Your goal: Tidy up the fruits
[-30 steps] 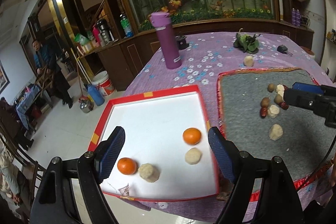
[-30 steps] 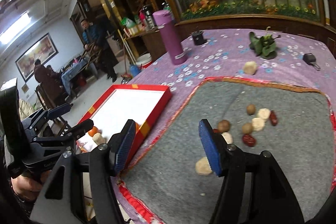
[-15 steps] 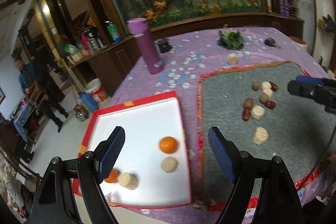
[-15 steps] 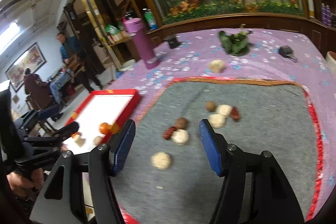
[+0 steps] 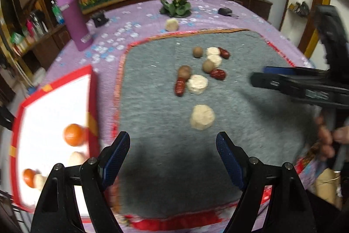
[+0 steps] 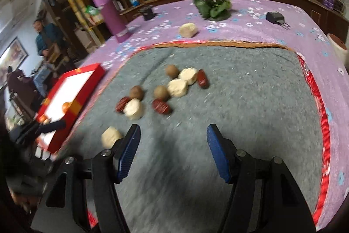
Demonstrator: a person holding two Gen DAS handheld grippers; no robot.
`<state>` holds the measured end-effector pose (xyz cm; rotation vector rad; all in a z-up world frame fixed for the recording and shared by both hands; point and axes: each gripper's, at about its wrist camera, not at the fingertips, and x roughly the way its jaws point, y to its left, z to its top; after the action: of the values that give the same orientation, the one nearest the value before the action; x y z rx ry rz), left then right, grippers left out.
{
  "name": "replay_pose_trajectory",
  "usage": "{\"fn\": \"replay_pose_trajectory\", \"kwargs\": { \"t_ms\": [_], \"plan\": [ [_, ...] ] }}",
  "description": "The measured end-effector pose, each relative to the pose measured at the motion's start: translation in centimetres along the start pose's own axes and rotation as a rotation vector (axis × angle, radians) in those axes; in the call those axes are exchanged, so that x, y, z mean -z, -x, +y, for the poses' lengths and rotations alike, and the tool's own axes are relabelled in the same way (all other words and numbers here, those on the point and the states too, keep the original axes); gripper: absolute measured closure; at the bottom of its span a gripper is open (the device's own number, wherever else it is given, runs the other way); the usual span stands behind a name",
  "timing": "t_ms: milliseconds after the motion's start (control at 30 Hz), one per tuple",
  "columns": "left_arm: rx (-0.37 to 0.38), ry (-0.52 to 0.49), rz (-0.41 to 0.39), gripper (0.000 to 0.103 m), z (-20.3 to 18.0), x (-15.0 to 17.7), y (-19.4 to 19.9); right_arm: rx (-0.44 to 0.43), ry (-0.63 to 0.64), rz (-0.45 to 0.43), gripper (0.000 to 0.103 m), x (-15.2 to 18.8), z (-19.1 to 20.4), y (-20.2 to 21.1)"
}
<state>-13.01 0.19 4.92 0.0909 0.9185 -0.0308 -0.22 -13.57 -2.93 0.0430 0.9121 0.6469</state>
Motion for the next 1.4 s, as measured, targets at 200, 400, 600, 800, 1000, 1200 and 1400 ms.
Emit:
{"fn": "replay_pose_trajectory", "kwargs": {
  "t_ms": [200,400,600,800,1000,1200,1400],
  "plan": [
    [0.039,-0.002,0.033,0.024,-0.9,-0.9,-2.1,0.066,-0.018,-0.033,0.039,-3.7,-1.1,-1.9],
    [0.102,-0.007,0.067,0.045,-1.5,-1.2,-3.5,0.134,-0.004,0.051,0.056,-5.3,-3.0,-4.2],
    [0.131,-0.016,0.091,0.053,-1.7,-1.3,-4.6,0.157,0.062,0.108,0.063,-5.7,-1.9,-6.4],
    [0.144,-0.001,0.082,0.069,-1.0,-2.0,-5.0,0.225,0.138,0.123,0.073,-6.1,-0.9,-7.4],
    [0.168,0.009,0.068,0.074,-0.9,-2.0,-5.0,0.189,0.104,0.110,0.086,-5.9,-1.3,-6.9],
    [0.168,0.029,0.051,0.074,-0.7,-1.8,-4.7,0.109,0.012,0.086,0.086,-4.7,-2.2,-4.9],
    [0.141,0.038,0.007,0.074,-0.3,-1.2,-2.8,-0.032,-0.040,0.064,0.085,-3.4,-0.5,-2.5]
  ]
}}
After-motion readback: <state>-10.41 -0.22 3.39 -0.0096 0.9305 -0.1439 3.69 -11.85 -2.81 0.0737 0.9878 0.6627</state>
